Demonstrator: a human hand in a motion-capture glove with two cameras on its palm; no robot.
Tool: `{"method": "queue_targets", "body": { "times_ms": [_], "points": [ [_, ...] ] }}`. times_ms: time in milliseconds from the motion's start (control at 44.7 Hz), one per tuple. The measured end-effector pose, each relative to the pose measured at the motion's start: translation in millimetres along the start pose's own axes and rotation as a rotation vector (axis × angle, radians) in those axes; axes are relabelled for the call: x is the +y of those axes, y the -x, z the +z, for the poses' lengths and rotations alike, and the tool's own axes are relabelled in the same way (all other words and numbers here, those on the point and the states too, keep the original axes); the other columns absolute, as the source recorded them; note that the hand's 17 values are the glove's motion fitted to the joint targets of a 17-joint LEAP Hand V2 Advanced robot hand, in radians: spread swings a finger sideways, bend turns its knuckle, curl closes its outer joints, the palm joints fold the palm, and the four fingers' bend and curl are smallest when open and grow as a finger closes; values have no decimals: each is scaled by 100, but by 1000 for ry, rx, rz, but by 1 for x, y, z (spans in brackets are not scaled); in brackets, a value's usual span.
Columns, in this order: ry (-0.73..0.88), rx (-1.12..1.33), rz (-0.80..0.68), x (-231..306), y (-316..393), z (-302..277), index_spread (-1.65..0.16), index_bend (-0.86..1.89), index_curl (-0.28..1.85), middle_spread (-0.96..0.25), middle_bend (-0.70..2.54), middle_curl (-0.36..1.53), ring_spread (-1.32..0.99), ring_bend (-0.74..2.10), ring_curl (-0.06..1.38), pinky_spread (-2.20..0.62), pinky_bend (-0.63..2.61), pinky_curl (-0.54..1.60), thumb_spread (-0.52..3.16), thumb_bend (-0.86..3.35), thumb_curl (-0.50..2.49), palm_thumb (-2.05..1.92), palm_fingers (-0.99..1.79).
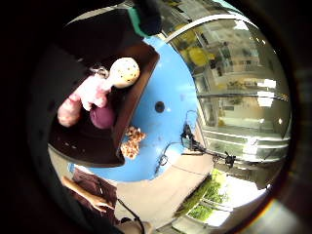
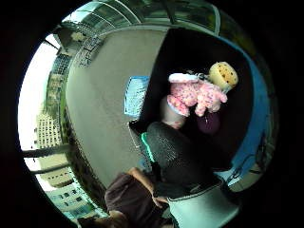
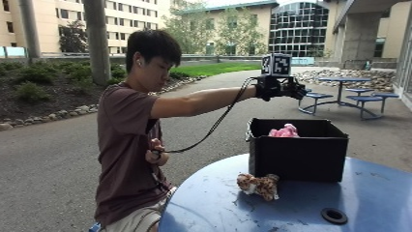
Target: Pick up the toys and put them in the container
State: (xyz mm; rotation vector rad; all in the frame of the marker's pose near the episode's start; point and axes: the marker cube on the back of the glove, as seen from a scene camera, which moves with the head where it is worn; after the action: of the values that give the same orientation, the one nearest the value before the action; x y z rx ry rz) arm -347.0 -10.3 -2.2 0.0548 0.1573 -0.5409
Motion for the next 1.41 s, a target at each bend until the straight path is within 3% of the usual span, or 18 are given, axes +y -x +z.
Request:
{"method": "queue_targets", "body": {
  "times_ms": [201,537,649,761,1208,1320,1409],
  "points": [
    [21,-14,77,36,-62,9,-19,2,34,7,14,36,0,60,27,0,111,45,118,-6,40,-8,-39],
    [40,-126,230,109,-157,34,-16,3,21,8,15,32,2,52,25,5,99,39,125,-6,30,-9,-28],
    [73,-114,405,120,-180,51,-16,1,17,7,15,31,2,57,27,4,101,39,126,-6,27,-9,-23],
    [99,-105,269,138,-194,75,-16,2,15,7,16,30,1,60,28,3,103,39,127,-6,26,-8,-22],
    [335,-188,327,140,-171,262,-16,5,13,2,15,29,-1,48,26,1,89,34,134,-4,22,-7,-25],
    [384,-243,296,140,-160,290,-13,8,13,3,18,30,-2,58,29,1,87,34,137,0,24,2,-10],
    [423,-276,242,144,-160,292,-11,14,15,3,24,33,-8,75,32,-3,83,32,143,6,27,12,18]
  ]
}}
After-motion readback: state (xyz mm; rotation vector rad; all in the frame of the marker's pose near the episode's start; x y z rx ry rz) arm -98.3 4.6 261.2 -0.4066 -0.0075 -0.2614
